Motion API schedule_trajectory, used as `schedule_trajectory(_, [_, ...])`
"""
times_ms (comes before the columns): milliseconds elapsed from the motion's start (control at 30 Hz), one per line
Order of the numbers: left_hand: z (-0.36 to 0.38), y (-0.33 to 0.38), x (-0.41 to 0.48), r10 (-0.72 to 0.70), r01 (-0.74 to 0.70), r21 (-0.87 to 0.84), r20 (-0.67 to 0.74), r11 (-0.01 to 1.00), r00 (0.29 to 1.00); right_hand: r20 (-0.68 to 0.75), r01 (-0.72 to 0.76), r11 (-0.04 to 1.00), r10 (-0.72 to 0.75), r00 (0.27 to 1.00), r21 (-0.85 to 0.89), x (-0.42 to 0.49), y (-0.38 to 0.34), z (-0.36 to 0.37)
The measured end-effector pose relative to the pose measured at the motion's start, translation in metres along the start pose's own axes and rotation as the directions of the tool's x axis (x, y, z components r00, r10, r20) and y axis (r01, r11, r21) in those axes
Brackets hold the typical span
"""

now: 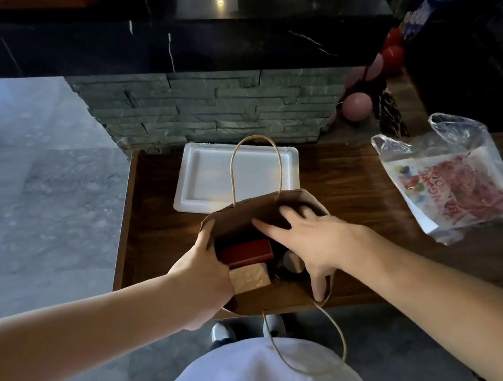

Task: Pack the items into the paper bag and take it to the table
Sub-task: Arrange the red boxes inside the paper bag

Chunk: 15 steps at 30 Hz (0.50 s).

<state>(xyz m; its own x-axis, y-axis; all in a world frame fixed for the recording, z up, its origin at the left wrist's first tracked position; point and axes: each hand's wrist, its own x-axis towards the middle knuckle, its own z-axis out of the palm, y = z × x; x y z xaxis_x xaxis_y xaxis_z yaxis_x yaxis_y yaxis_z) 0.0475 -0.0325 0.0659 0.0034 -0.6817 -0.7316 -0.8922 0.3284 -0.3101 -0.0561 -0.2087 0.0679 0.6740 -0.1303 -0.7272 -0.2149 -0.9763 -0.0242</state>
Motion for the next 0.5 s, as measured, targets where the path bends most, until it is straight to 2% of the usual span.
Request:
schedule_trajectory(200, [-0.004, -0.006, 0.000, -0.043, 0.045, -0.049, 0.047, 0.998, 0.998, -0.012, 0.029, 0.999, -0.029, 1.000, 0.025, 0.002, 0.007, -0.004])
schedule_trajectory(333, [-0.001, -0.008, -0.004, -0.070, 0.077, -0.080, 0.089, 0.994, 0.994, 0.070, 0.031, 0.986, -0.043, 0.997, 0.161, 0.004, 0.019, -0.012])
schedule_trajectory(500, [0.001, -0.013, -0.006, -0.069, 0.076, -0.123, 0.065, 0.989, 0.996, 0.147, 0.063, 0.947, -0.114, 0.983, 0.314, 0.017, 0.019, -0.023])
